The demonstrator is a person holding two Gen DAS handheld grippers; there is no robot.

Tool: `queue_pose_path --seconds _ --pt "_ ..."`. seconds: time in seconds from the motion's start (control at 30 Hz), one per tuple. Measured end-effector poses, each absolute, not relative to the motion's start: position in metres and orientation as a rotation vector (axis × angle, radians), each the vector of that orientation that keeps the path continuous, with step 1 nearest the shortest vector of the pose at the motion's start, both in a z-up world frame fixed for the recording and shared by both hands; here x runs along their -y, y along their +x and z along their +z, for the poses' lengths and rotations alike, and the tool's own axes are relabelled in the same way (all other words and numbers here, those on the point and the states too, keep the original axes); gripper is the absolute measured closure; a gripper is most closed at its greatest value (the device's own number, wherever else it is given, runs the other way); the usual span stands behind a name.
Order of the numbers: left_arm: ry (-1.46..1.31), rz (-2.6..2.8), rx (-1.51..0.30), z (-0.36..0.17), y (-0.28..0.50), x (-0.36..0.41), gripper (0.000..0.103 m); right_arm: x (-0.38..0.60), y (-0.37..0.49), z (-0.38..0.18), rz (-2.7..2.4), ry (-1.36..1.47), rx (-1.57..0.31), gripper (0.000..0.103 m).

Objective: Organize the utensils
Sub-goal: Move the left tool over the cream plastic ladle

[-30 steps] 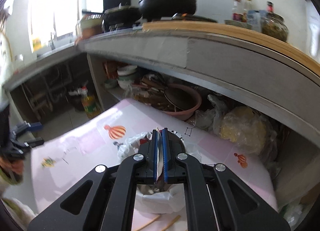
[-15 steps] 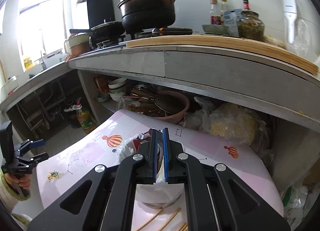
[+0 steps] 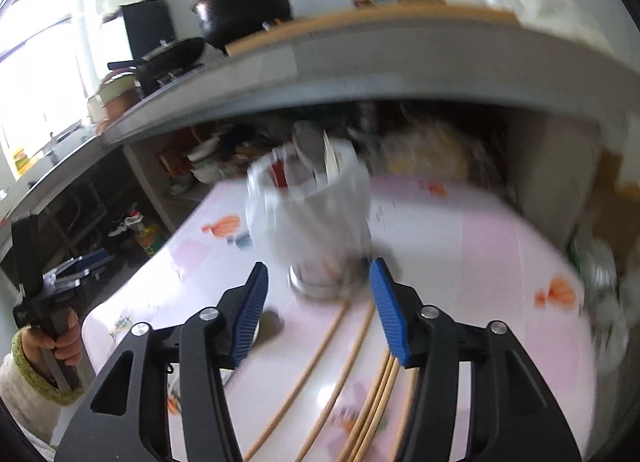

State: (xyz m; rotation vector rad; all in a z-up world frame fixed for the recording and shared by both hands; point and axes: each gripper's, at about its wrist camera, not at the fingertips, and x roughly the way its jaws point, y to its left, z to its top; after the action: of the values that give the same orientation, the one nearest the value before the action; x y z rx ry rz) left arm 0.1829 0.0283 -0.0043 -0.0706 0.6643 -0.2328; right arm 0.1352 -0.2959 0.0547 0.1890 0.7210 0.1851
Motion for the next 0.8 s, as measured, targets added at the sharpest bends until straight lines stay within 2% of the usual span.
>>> queue_pose_path --seconds 0.27,0.8 --pt "0.016 -0.291 -0.739 -0.018 0.190 0.006 0.021 0.284 0.095 0.000 0.095 0.233 -0.823 0.047" --pt "0.068 -0.328 -0.802 -0.033 0.194 0.052 0.020 0.294 0.087 -0.006 0.106 0.251 -0.840 0.047"
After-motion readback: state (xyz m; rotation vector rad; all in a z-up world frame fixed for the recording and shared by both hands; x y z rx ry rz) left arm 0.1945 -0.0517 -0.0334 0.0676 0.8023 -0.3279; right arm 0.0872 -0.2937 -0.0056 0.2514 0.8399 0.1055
